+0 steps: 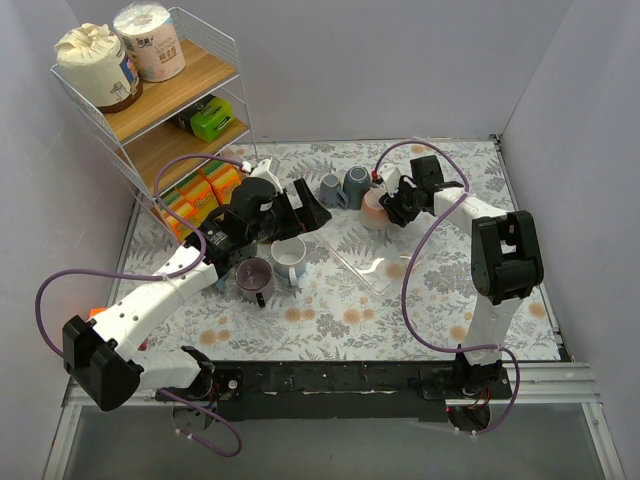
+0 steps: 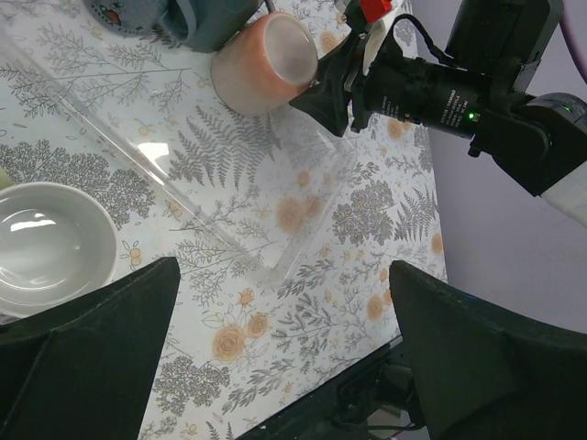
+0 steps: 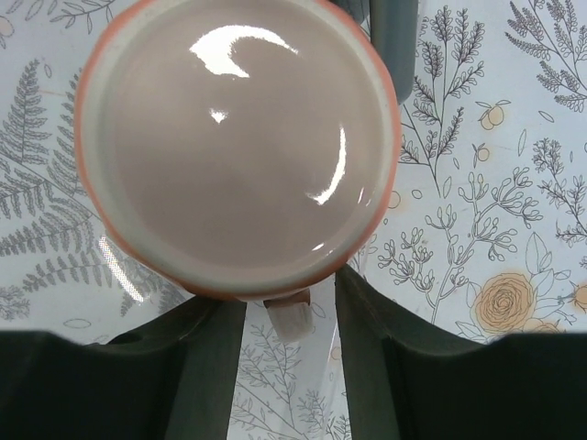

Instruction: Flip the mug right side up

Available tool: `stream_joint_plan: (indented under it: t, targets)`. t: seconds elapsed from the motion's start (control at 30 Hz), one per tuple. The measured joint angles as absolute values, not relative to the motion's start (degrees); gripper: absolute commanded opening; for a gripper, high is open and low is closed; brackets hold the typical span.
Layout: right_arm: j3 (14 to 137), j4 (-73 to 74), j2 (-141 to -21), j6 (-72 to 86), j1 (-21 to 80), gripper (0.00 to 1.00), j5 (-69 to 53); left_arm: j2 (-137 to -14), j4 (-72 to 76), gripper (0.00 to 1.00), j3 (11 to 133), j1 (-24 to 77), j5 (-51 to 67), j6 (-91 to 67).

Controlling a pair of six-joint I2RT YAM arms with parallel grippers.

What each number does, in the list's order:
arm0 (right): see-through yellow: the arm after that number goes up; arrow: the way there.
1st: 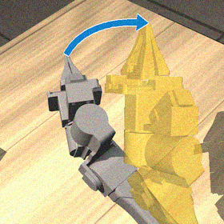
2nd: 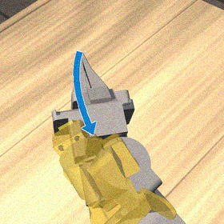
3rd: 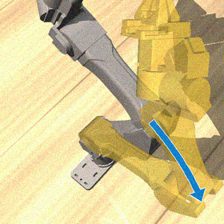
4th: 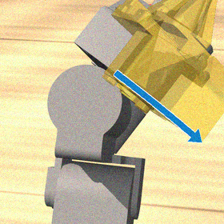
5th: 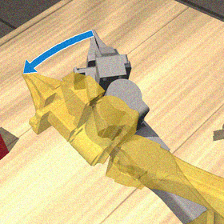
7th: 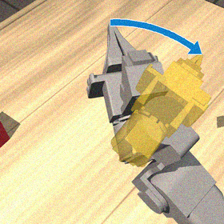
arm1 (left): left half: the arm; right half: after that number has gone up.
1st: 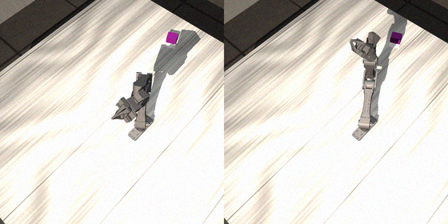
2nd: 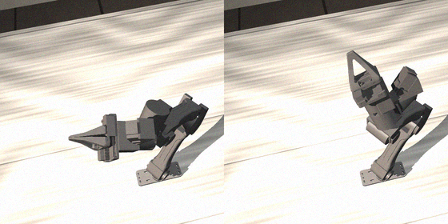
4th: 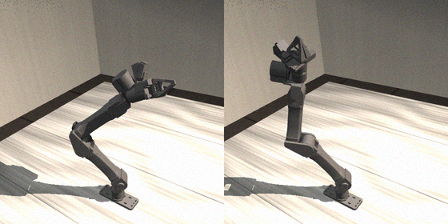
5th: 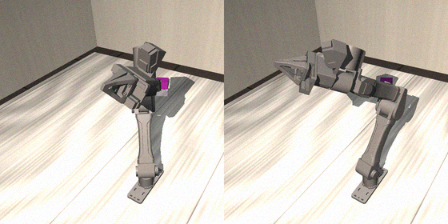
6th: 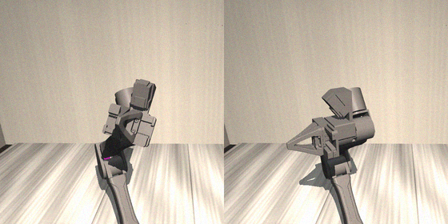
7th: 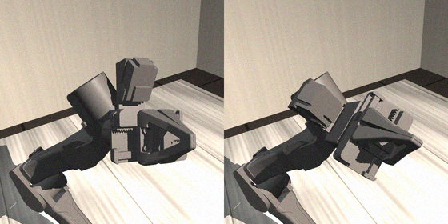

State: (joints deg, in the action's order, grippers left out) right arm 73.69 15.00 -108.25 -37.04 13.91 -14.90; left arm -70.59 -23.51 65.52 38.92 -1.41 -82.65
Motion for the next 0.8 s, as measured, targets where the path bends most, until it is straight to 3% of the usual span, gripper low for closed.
stream_joint_plan:
  t: [0.2,0.3,0.33,0.37,0.8]
  targets:
    - [74.1,15.7,-108.3,-37.1,14.0,0.33,-14.9,-70.1,-23.5,0.98,64.8,38.7,-1.4,-82.4]
    - [74.3,16.1,-108.3,-37.2,14.0,0.14,-14.7,-69.8,-23.4,0.98,64.0,38.7,-1.4,-82.5]
    - [74.3,16.3,-108.2,-37.4,14.0,0.03,-14.7,-69.7,-23.3,0.98,63.7,38.7,-1.4,-82.5]
    - [74.5,16.3,-108.2,-37.4,14.0,0.01,-14.4,-69.7,-23.2,0.98,63.4,38.6,-1.4,-82.5]
    - [74.4,21.6,-105.4,-33.4,14.4,0.01,-15.2,-69.7,-21.5,0.98,62.2,38.4,-0.8,-82.9]
